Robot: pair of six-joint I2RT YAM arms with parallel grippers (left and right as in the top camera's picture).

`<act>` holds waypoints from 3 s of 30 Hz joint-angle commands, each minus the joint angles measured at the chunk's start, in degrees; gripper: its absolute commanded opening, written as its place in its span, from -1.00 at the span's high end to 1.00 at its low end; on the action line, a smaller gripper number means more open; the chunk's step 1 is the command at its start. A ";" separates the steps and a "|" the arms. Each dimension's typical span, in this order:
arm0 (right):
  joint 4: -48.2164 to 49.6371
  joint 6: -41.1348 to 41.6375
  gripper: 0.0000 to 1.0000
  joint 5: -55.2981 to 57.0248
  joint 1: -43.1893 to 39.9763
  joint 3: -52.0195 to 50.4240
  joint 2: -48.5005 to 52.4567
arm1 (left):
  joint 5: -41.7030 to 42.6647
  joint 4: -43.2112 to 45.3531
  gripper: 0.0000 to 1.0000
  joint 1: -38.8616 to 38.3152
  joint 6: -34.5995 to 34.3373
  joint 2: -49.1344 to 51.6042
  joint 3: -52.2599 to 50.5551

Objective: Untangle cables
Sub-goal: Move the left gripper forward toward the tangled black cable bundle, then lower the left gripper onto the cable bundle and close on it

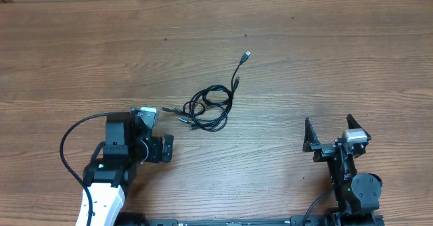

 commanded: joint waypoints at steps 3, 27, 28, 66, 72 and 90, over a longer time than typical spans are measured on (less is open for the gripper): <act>0.35 -0.11 -1.00 0.24 -0.13 -0.57 -0.52 | -0.11 -1.55 -0.99 0.22 0.46 0.09 4.11; 0.35 -0.09 -1.00 0.24 -0.13 -0.57 -0.52 | 9.05 -15.93 -0.99 0.22 0.70 11.10 19.45; 0.35 -0.11 -1.00 0.24 -0.13 -0.57 -0.52 | 9.03 -16.26 -0.99 0.22 0.68 11.19 19.45; 0.35 -0.11 -1.00 0.22 -0.13 -0.57 -0.52 | 9.86 -21.27 -1.00 -1.14 -4.61 11.28 24.06; 0.35 -0.11 -1.00 0.22 -0.13 -0.57 -0.52 | 9.86 -22.88 -1.00 -5.16 -6.73 11.30 27.74; 0.35 -0.11 -1.00 0.22 -0.13 -0.57 -0.52 | -0.22 -15.32 -0.99 -12.52 0.22 14.75 29.49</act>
